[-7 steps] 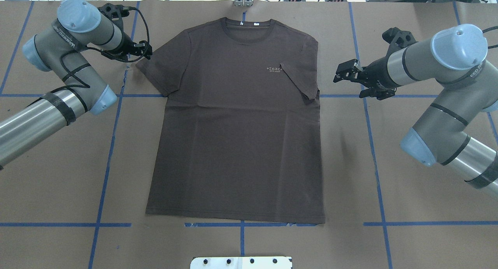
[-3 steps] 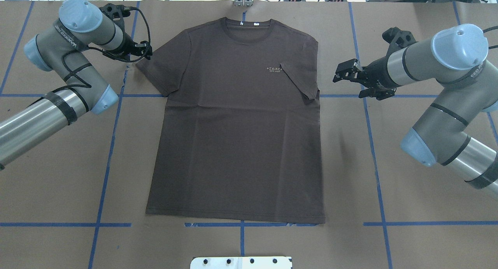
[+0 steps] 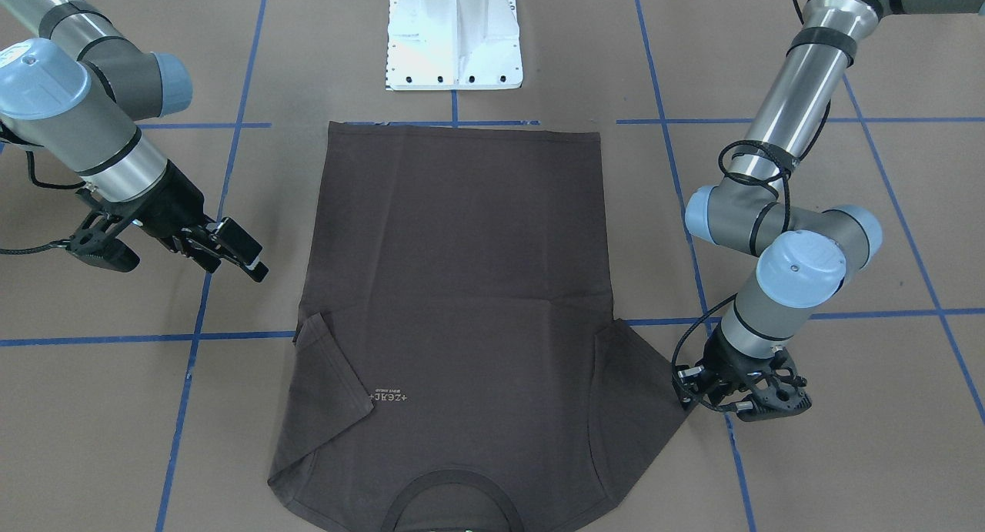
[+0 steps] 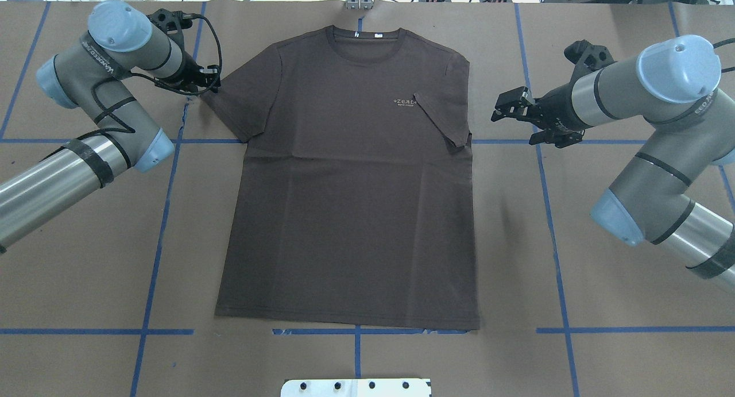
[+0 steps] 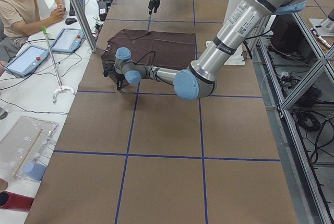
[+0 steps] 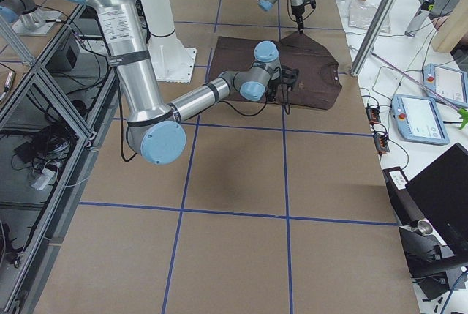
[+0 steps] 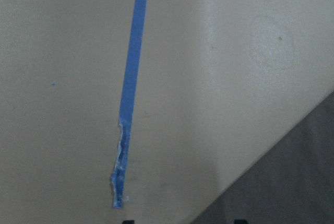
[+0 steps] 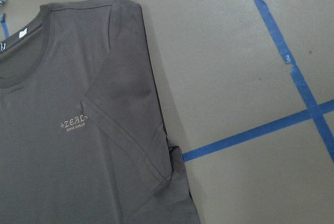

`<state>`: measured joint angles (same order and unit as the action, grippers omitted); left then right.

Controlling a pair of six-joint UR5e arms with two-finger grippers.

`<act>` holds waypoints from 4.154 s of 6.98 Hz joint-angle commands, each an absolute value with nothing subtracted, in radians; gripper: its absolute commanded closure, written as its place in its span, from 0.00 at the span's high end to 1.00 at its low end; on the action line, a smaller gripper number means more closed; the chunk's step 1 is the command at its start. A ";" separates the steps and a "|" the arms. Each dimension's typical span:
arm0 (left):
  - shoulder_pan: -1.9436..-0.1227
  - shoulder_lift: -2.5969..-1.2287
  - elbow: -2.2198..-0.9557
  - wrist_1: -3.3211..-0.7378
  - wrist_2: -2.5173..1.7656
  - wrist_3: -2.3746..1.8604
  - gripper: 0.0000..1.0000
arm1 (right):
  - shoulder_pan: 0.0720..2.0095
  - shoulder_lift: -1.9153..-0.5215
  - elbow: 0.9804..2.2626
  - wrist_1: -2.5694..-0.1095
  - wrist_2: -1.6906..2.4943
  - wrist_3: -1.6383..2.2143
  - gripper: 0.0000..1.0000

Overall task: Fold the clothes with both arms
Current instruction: 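Fold the sleeve nearest the left gripper inward onto the shirt body, then move the right gripper to the hem corner nearest the robot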

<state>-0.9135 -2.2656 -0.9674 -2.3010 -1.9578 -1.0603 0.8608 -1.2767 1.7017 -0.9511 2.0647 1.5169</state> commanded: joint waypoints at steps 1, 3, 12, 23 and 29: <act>-0.913 -2.267 -0.969 -2.301 -1.959 -1.066 0.20 | 0.861 -1.275 1.706 -0.951 2.065 1.525 1.00; -0.911 -2.269 -0.992 -2.295 -1.968 -1.051 0.00 | 0.861 -1.275 1.704 -0.951 2.065 1.526 1.00; -0.845 -2.523 -0.914 -2.173 -1.971 -1.252 0.00 | 0.861 -1.281 1.697 -0.953 2.065 1.526 1.00; -0.720 -2.217 -1.446 -2.197 -1.982 -1.443 0.66 | 0.334 -1.364 2.009 -1.263 1.650 1.923 0.99; -0.701 -2.209 -1.445 -2.206 -1.979 -1.448 0.67 | 0.101 -1.377 2.034 -1.450 1.439 2.168 0.85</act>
